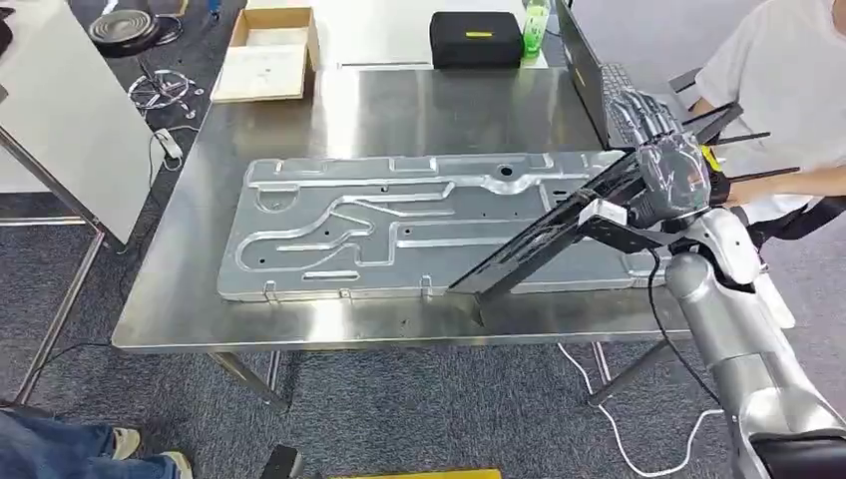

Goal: Take the parts from the cabinet and place them on the table.

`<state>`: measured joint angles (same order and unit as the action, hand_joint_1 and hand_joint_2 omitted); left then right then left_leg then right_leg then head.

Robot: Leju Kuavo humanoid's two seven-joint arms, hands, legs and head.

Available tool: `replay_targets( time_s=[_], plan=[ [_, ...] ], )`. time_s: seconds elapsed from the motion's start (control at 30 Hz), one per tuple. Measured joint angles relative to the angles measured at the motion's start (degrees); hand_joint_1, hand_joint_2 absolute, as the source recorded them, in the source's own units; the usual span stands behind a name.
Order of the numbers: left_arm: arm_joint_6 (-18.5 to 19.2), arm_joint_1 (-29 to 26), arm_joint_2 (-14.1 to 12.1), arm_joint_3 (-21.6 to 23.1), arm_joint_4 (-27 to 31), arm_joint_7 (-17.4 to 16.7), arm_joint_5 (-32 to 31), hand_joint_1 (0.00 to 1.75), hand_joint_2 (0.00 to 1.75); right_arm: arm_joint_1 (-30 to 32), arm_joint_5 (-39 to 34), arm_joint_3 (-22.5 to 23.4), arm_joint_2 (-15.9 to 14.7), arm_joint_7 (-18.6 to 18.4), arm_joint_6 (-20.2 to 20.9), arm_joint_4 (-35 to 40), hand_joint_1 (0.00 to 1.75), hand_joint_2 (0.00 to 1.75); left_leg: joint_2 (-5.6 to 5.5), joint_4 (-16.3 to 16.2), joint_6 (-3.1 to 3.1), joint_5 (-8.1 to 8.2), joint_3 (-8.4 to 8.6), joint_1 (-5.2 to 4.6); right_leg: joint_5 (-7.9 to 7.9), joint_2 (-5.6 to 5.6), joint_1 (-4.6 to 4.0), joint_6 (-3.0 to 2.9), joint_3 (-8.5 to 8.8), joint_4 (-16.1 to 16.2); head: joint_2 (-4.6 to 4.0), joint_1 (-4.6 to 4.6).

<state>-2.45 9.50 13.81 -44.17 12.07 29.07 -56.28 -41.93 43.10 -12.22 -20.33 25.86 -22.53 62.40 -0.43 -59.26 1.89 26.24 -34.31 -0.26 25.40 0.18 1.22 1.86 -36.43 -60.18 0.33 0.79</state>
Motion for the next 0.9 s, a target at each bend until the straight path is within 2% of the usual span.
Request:
replay_targets(
  time_s=[0.07, 0.1, 0.13, 0.17, 0.23, 0.27, 0.3, 0.33, 0.37, 0.4, 0.43, 0.47, 0.5, 0.57, 0.6, 0.63, 0.67, 0.73, 0.77, 0.8, 0.83, 0.87, 0.9],
  plan=[
    [0.31, 0.03, 0.0, 0.28, 0.0, 0.24, -0.22, 0.0, 0.0, 0.28, -0.09, 0.0, 0.02, 0.33, 0.48, 0.2, 0.0, 0.0, 0.03, 0.19, -0.38, 0.04, 0.2, 0.01, 0.15, 0.06, -0.13, -0.52, -0.1, 0.02, 0.0, -0.02],
    [0.42, 0.09, -0.02, 0.39, 0.0, 0.26, -0.28, 0.0, 0.0, 0.35, -0.09, 0.0, 0.02, 0.46, 0.7, 0.42, 0.0, 0.0, 0.04, 0.11, -0.74, 0.32, 0.22, -0.17, 0.1, 0.07, 0.37, -0.99, 0.09, 0.28, 0.0, -0.02],
    [0.5, 0.07, -0.02, 0.48, 0.0, 0.31, -0.35, 0.0, 0.0, 0.34, -0.09, 0.0, 0.02, 0.46, 0.9, 0.74, 0.0, 0.0, 0.08, -0.8, -1.19, 0.94, -0.02, 0.07, 0.09, 0.01, 0.43, -1.36, 0.35, 0.46, 0.0, -0.02],
    [0.54, 0.07, 0.0, 0.65, 0.0, 0.33, -0.37, 0.0, 0.0, 0.32, -0.09, 0.0, 0.02, 0.46, 0.96, 1.0, 0.0, 0.0, 0.12, -3.38, -1.52, 2.59, -1.18, 0.12, 0.2, -0.06, 0.43, -1.78, 0.49, 0.49, 0.0, 0.04],
    [0.59, -0.01, 0.0, 0.79, 0.0, 0.26, -0.39, 0.0, 0.0, 0.4, -0.15, 0.0, 0.02, 0.5, 1.07, 1.09, 0.0, 0.0, 0.12, -12.72, -1.92, 7.02, -5.71, 0.42, 0.28, -0.13, 0.23, -2.05, 0.63, 0.46, 0.0, 0.02],
    [0.55, -0.09, 0.0, 0.81, 0.0, 0.22, -0.37, 0.0, 0.0, 0.59, -0.28, 0.0, 0.02, 0.52, 1.11, 1.09, 0.0, 0.0, 0.12, -16.48, -1.99, 8.2, -7.72, 0.47, 0.32, -0.13, 0.13, -2.1, 0.65, 0.41, 0.0, 0.0],
    [0.48, -0.17, 0.0, 0.83, 0.0, 0.17, -0.35, 0.0, 0.0, 0.82, -0.39, 0.0, 0.02, 0.57, 1.2, 1.09, 0.0, 0.0, 0.12, -18.09, -2.01, 7.96, -8.77, 0.48, 0.39, -0.12, 0.07, -2.19, 0.7, 0.36, 0.0, 0.02],
    [0.46, -0.22, 0.0, 0.85, 0.0, 0.11, -0.35, 0.0, 0.0, 1.04, -0.55, 0.0, 0.02, 0.61, 1.24, 1.11, 0.0, 0.0, 0.12, -16.65, -1.86, 6.29, -8.38, 0.48, 0.49, -0.1, 0.01, -2.25, 0.79, 0.32, 0.0, 0.02],
    [0.44, -0.21, 0.0, 0.87, 0.0, 0.09, -0.35, 0.0, 0.0, 1.18, -0.59, 0.0, 0.02, 0.66, 1.4, 1.31, 0.0, 0.0, 0.12, -12.79, -1.57, 3.62, -6.75, 0.47, 0.61, -0.02, -0.06, -2.21, 0.96, 0.28, 0.0, 0.02],
    [0.39, -0.17, 0.0, 0.87, 0.0, 0.09, -0.35, 0.0, 0.0, 1.21, -0.63, 0.0, 0.02, 0.76, 1.51, 1.53, 0.0, 0.0, 0.11, -7.39, -1.11, 0.6, -4.34, 0.39, 0.78, 0.03, -0.13, -2.15, 1.24, 0.27, 0.0, 0.02],
    [0.35, -0.17, 0.0, 0.9, 0.0, 0.09, -0.33, 0.0, 0.0, 1.23, -0.7, 0.0, 0.02, 0.96, 1.66, 1.73, 0.0, 0.0, 0.07, -2.51, -0.53, -1.68, -2.15, 0.24, 0.94, 0.07, -0.15, -2.04, 1.44, 0.32, 0.0, 0.0],
    [0.31, -0.09, -0.02, 0.92, 0.0, 0.09, -0.33, 0.0, 0.0, 1.13, -0.81, 0.0, 0.02, 1.11, 1.88, 1.79, 0.0, 0.0, 0.08, -1.13, -0.23, -0.98, -1.08, -0.02, 1.02, 0.1, -0.47, -1.85, 1.4, 0.31, 0.0, -0.04],
    [0.31, -0.04, -0.02, 0.94, 0.0, 0.11, -0.33, 0.0, 0.0, 1.17, -0.9, 0.0, 0.0, 1.18, 2.25, 1.84, 0.0, 0.0, 0.08, -0.01, -0.18, -1.0, -1.01, -0.12, 0.96, 0.17, -0.37, -1.55, 1.25, 0.32, 0.0, 0.0],
    [0.42, -0.17, -0.02, 1.09, 0.0, 0.09, -0.39, 0.0, 0.0, 1.51, -1.33, 0.0, 0.0, 1.75, 3.37, 1.92, 0.0, 0.0, 0.04, -0.14, -0.06, -1.04, -1.08, -0.28, 0.71, 0.13, -0.11, -0.87, 1.34, 0.79, 0.0, 0.02],
    [0.52, -0.18, -0.02, 1.22, 0.0, 0.15, -0.44, 0.0, 0.0, 1.55, -1.66, 0.0, 0.0, 2.21, 3.98, 2.1, 0.0, 0.0, 0.04, 0.45, 0.31, -1.32, -0.94, -0.1, 0.63, 0.14, -0.28, -0.5, 1.47, 0.94, 0.0, 0.0],
    [0.66, -0.17, 0.15, 1.27, 0.0, 0.22, -0.44, 0.0, 0.0, 1.62, -1.88, 0.0, -0.13, 2.51, 4.42, 2.43, 0.0, 0.0, 0.19, 1.66, 0.63, -1.87, -0.28, 0.61, 1.12, 0.08, -0.26, -0.34, 1.45, 0.86, 0.0, 0.02],
    [0.68, -0.03, 0.15, 1.31, 0.0, 0.3, -0.46, 0.0, 0.0, 1.49, -2.05, 0.0, -0.2, 2.71, 4.83, 2.56, 0.0, 0.0, 0.09, 2.16, 0.78, -2.09, 0.05, 0.45, 2.11, 0.0, -0.3, -0.1, 0.96, -0.51, 0.0, -0.11],
    [0.85, 0.09, 0.22, 1.46, 0.0, 0.35, -0.5, 0.0, 0.0, 1.12, -2.21, -0.04, -0.31, 3.43, 6.41, 2.71, 0.0, 0.0, 0.12, 2.2, 1.09, -2.09, 0.05, 0.34, 6.06, -0.01, -0.2, 0.26, -3.05, -8.38, 0.0, -0.11],
    [0.92, 0.07, 0.24, 1.55, 0.0, 0.39, -0.5, 0.0, 0.0, 1.4, -2.38, -0.2, -0.28, 3.54, 7.06, 2.84, 0.0, 0.0, 0.13, 2.18, 1.15, -2.04, 0.07, 0.31, 7.42, -0.02, -0.1, 0.45, -5.21, -12.43, 0.0, -0.07],
    [1.05, 0.05, 0.24, 1.7, 0.0, 0.41, -0.5, 0.0, 0.0, 1.75, -2.47, -0.39, -0.3, 3.63, 7.47, 2.84, 0.0, 0.0, 0.13, 2.13, 1.22, -1.97, 0.07, 0.32, 7.59, -0.02, 0.01, 0.59, -6.5, -14.56, 0.0, -0.07],
    [1.16, 0.03, 0.26, 1.75, 0.0, 0.41, -0.5, 0.0, 0.0, 2.07, -2.51, -0.59, -0.28, 3.71, 7.69, 2.86, 0.0, 0.0, 0.11, 2.04, 1.18, -1.94, 0.08, 0.37, 6.54, -0.05, 0.19, 0.73, -6.58, -14.26, 0.0, -0.09],
    [1.25, -0.04, 0.28, 1.77, 0.0, 0.41, -0.5, 0.0, 0.0, 2.23, -2.54, -0.77, -0.28, 3.78, 7.76, 2.93, 0.0, 0.0, 0.08, 1.82, 1.07, -1.77, 0.07, 0.44, 4.32, -0.1, 0.43, 0.86, -5.47, -11.55, 0.0, -0.07],
    [1.33, -0.08, 0.33, 1.81, 0.0, 0.41, -0.5, 0.0, 0.0, 2.21, -2.56, -0.98, -0.28, 3.91, 7.87, 3.19, 0.0, 0.0, 0.03, 1.49, 0.9, -1.52, 0.07, 0.53, 1.67, -0.15, 0.67, 1.0, -3.25, -7.07, 0.0, -0.09]
  ],
)
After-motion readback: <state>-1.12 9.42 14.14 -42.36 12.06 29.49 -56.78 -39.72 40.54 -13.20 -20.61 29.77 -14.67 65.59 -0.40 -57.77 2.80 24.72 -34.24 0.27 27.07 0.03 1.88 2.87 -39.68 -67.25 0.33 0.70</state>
